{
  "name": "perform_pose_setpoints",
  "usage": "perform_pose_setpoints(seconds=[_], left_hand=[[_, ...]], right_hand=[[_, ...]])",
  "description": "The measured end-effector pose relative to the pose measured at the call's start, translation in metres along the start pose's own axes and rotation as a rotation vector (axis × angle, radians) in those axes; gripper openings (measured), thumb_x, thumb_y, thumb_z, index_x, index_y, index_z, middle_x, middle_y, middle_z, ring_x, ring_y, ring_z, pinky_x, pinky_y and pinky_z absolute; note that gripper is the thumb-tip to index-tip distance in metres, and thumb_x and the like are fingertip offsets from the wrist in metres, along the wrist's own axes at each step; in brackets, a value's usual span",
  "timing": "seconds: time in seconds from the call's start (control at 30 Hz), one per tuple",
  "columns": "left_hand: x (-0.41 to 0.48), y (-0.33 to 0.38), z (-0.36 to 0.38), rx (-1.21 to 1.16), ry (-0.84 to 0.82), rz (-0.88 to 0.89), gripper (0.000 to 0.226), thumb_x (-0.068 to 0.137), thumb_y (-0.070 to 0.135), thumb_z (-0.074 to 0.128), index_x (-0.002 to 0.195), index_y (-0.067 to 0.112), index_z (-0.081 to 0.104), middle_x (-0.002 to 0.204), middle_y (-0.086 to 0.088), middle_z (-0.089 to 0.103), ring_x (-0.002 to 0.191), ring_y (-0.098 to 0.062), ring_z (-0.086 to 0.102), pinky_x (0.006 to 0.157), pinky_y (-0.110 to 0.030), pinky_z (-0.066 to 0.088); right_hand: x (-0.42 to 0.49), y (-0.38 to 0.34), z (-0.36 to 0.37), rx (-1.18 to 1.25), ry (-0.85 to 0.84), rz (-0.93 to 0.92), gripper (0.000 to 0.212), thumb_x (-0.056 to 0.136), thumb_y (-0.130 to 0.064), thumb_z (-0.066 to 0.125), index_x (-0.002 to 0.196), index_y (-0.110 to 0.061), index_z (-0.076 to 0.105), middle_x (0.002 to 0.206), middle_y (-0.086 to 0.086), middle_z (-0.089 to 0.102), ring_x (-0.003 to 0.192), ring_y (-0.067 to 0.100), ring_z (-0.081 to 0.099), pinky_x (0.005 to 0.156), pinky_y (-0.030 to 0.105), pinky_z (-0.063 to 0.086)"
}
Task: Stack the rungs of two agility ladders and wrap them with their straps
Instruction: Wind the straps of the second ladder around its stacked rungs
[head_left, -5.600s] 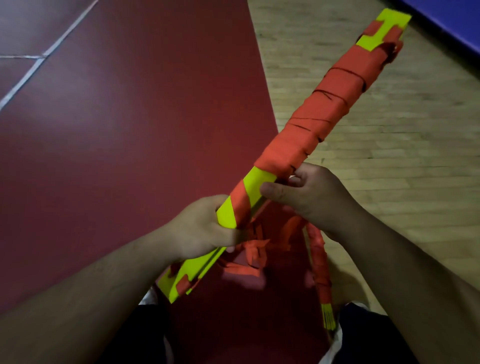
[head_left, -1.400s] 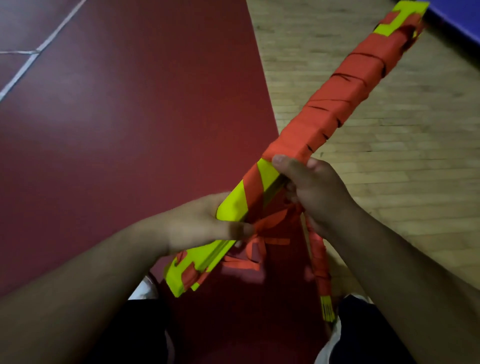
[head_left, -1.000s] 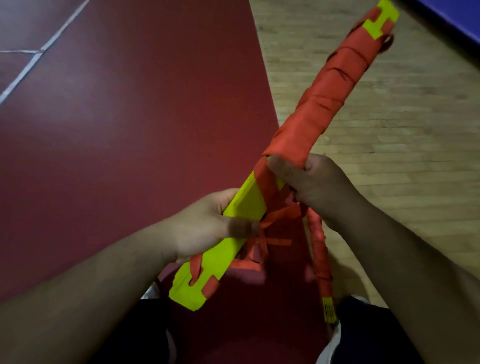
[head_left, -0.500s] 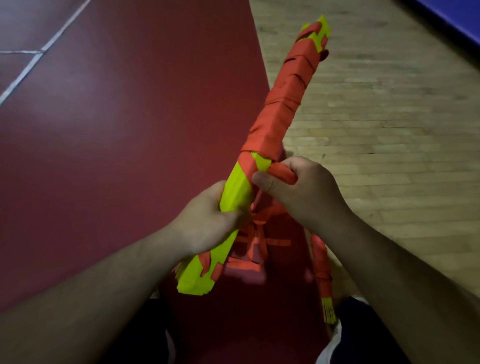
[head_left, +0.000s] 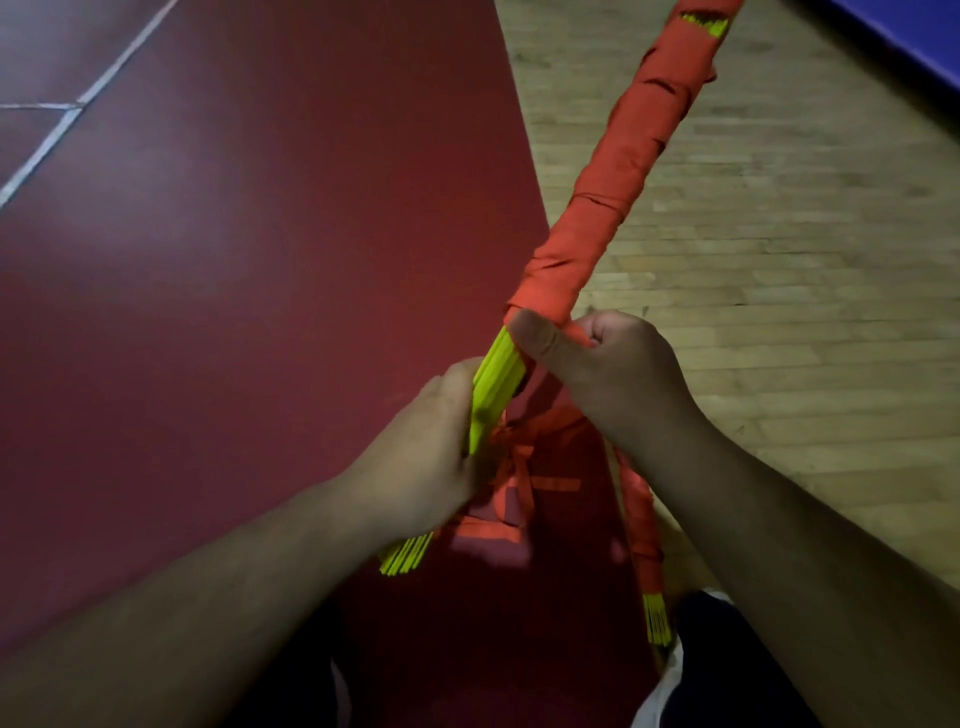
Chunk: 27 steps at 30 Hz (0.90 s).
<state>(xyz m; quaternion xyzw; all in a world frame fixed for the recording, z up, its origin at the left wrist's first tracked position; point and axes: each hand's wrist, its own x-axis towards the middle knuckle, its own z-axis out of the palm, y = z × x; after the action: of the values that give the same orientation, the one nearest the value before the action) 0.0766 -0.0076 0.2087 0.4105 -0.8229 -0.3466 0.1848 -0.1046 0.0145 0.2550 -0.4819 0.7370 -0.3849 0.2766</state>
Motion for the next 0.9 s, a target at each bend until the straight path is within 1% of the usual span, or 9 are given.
perform_pose_setpoints(seconds=[0.1,0.2,0.3,0.37,0.47,0.57,0.63,0.73,0.9], left_hand=[[-0.004,0.004,0.008,0.115,0.015,-0.023,0.091,0.082,0.025,0.075,0.154,0.025,0.018,0.124,-0.001,0.044,0.115,-0.025,0.051,0.094,-0.040,0.045],[-0.004,0.001,0.006,0.223,0.033,0.044,0.095,0.083,0.031,0.074,0.156,0.022,0.014,0.118,-0.001,0.040,0.110,-0.026,0.049,0.091,-0.041,0.046],[0.000,-0.001,0.000,0.220,0.027,0.140,0.092,0.084,0.034,0.073,0.156,0.023,0.017,0.117,0.004,0.037,0.112,-0.020,0.045,0.098,-0.030,0.040],[0.006,-0.002,-0.008,0.060,0.013,0.082,0.087,0.081,0.043,0.075,0.152,0.028,0.026,0.119,0.009,0.042,0.115,-0.011,0.047,0.099,-0.021,0.037],[0.012,-0.001,-0.026,-0.297,-0.156,-0.224,0.079,0.065,0.061,0.073,0.132,0.028,0.048,0.111,0.006,0.066,0.100,-0.008,0.063,0.089,-0.026,0.051],[0.006,-0.005,-0.037,-0.742,-0.505,-0.404,0.052,0.069,0.045,0.074,0.108,0.011,0.067,0.095,-0.018,0.073,0.081,-0.023,0.069,0.070,-0.032,0.059],[-0.001,-0.002,-0.038,-0.923,-0.638,-0.387,0.020,0.084,0.027,0.068,0.094,0.010,0.071,0.081,-0.017,0.073,0.070,-0.025,0.069,0.066,-0.033,0.058],[-0.003,0.000,-0.032,-0.897,-0.527,-0.263,0.003,0.089,0.016,0.064,0.087,0.016,0.066,0.069,-0.008,0.069,0.060,-0.022,0.064,0.061,-0.030,0.053],[0.000,0.005,-0.025,-0.788,-0.308,-0.174,0.017,0.087,0.004,0.066,0.098,0.017,0.066,0.074,0.007,0.070,0.064,-0.006,0.065,0.061,-0.019,0.051]], right_hand=[[0.003,0.004,0.002,-0.041,0.058,0.066,0.078,0.063,-0.089,0.061,0.056,-0.011,0.054,0.053,0.006,0.063,0.046,0.016,0.059,0.049,0.030,0.043],[0.008,0.014,0.004,0.007,0.108,0.155,0.064,0.062,-0.084,0.064,0.064,-0.019,0.068,0.056,-0.005,0.068,0.054,0.012,0.067,0.055,0.031,0.052],[0.011,0.022,0.004,0.170,0.140,0.257,0.056,0.056,-0.069,0.065,0.073,-0.016,0.072,0.066,-0.002,0.070,0.069,0.024,0.070,0.070,0.047,0.060],[0.012,0.023,0.003,0.250,0.106,0.265,0.043,0.059,-0.061,0.067,0.066,-0.018,0.070,0.058,-0.006,0.065,0.063,0.022,0.066,0.066,0.044,0.057],[0.011,0.024,0.001,0.412,0.007,0.182,0.033,0.072,-0.046,0.070,0.049,-0.024,0.062,0.046,-0.012,0.050,0.045,0.010,0.048,0.052,0.029,0.042],[0.009,0.023,0.002,0.542,-0.099,0.093,0.040,0.076,-0.040,0.070,0.045,-0.023,0.052,0.046,-0.008,0.040,0.041,0.008,0.037,0.045,0.023,0.034],[0.008,0.020,0.002,0.556,-0.142,0.054,0.038,0.072,-0.046,0.072,0.052,-0.022,0.051,0.050,-0.001,0.039,0.045,0.013,0.038,0.047,0.025,0.035],[0.014,0.017,-0.004,0.412,-0.164,0.003,0.044,0.069,-0.062,0.071,0.058,-0.022,0.056,0.054,0.000,0.044,0.051,0.017,0.042,0.053,0.031,0.037],[0.020,0.016,-0.014,0.000,-0.110,-0.001,0.064,0.056,-0.083,0.066,0.056,-0.021,0.048,0.044,-0.014,0.042,0.042,0.003,0.040,0.048,0.025,0.036]])
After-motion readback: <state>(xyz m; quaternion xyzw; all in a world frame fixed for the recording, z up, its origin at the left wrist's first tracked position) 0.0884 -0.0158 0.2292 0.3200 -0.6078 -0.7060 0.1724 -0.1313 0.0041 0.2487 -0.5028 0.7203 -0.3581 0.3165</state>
